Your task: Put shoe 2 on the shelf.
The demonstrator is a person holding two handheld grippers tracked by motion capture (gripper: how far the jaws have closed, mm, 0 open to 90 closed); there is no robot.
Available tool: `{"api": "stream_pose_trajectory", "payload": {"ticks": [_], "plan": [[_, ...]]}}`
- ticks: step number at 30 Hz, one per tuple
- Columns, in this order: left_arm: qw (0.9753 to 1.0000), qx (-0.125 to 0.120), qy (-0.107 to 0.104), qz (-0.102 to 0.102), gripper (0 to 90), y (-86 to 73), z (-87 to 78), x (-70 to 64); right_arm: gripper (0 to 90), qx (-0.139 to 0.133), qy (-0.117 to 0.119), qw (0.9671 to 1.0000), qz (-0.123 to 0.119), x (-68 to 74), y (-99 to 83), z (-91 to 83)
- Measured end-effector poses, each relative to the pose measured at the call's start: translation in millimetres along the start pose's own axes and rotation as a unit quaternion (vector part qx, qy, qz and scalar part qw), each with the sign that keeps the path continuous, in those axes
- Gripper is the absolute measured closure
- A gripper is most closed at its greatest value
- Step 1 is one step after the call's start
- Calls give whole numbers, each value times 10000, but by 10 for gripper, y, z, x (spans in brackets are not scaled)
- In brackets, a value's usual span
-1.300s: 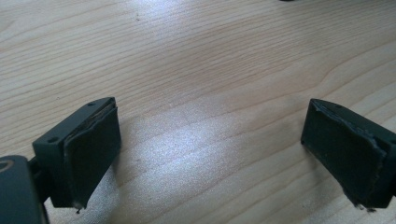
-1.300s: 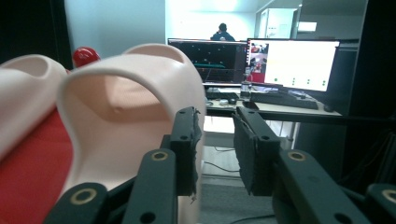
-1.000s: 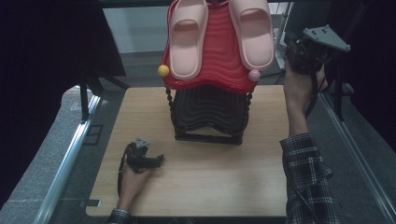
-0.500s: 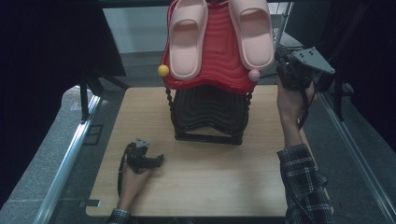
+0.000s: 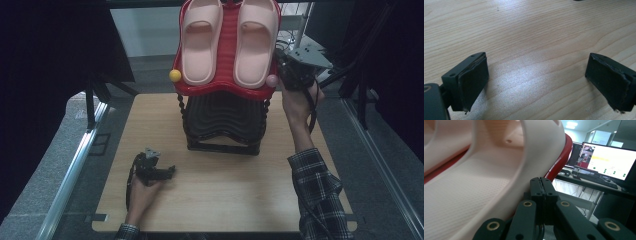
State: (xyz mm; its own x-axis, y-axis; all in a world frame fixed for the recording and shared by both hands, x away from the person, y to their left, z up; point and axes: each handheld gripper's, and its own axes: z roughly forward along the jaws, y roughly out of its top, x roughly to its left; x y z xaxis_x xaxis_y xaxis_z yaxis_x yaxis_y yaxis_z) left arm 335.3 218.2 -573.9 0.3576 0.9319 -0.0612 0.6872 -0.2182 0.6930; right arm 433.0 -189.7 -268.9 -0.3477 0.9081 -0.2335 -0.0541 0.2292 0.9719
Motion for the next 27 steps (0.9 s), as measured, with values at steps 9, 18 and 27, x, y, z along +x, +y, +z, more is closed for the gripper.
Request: {"api": "stream_pose_trajectory", "payload": {"ticks": [9, 18, 27], "plan": [[10000, 2, -1, -1, 47, 1, 0, 0, 897, 123, 393, 9991, 123, -71, 112, 150], [10000, 1, -1, -2, 47, 1, 0, 0, 893, 40, 583, 9983, 43, -75, 123, 125], [10000, 1, -4, 1, 47, 1, 1, 0, 623, -138, 23, 9999, -45, -171, 16, -29]]}}
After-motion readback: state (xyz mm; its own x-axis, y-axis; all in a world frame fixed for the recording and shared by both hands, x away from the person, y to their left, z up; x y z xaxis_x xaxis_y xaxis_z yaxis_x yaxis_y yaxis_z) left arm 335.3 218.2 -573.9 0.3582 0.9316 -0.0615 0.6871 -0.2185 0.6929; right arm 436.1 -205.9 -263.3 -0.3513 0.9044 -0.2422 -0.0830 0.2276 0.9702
